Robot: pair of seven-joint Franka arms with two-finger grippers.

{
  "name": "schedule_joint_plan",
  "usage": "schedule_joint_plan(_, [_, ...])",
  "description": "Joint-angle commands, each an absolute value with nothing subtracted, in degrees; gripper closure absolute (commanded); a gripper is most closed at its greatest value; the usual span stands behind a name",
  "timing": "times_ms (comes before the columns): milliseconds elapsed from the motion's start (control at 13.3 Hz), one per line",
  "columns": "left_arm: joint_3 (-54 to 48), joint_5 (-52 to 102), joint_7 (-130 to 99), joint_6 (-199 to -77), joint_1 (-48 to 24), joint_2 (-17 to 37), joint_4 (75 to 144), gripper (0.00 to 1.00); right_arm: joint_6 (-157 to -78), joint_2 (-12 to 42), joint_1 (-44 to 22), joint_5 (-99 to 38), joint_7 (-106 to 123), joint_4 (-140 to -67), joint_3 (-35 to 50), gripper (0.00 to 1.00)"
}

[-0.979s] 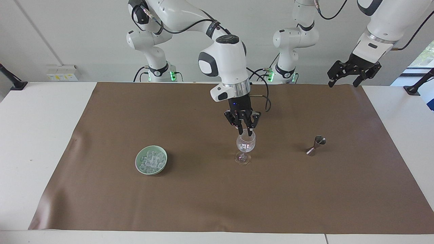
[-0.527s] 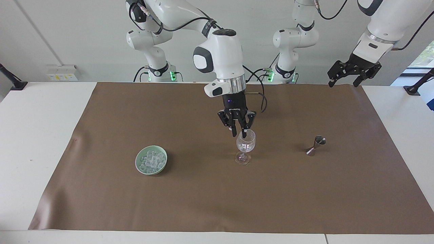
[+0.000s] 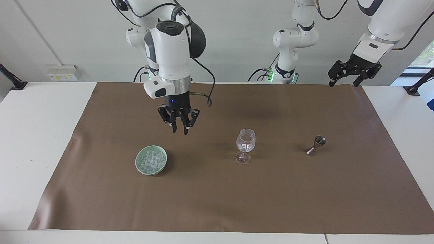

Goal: Pour wine and add ice with both arms

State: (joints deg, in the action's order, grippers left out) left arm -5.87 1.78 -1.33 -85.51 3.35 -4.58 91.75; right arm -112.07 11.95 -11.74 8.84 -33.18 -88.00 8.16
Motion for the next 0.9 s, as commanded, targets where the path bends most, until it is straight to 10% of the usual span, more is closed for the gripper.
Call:
schedule_joint_plan(0, [-5.8,1.32,-1.32,-84.46,3.52,-5.45,92.02,0.0,-109.0,8.18,-7.4,5.19,-23.41,-90.53,8.79,0.44])
schedule_joint_plan(226, [-5.8,1.32,-1.32,-84.46,3.6,-5.45,92.02,0.0,-105.04,7.04,-4.06,5.1,-21.98,-90.18,8.7,0.0])
schedule_joint_plan(828, [-5.8,1.32,-1.32,-84.46,3.6,-5.45,92.02,0.0,-93.0,1.78,7.73,4.92,4.92,-89.82,7.57,0.0])
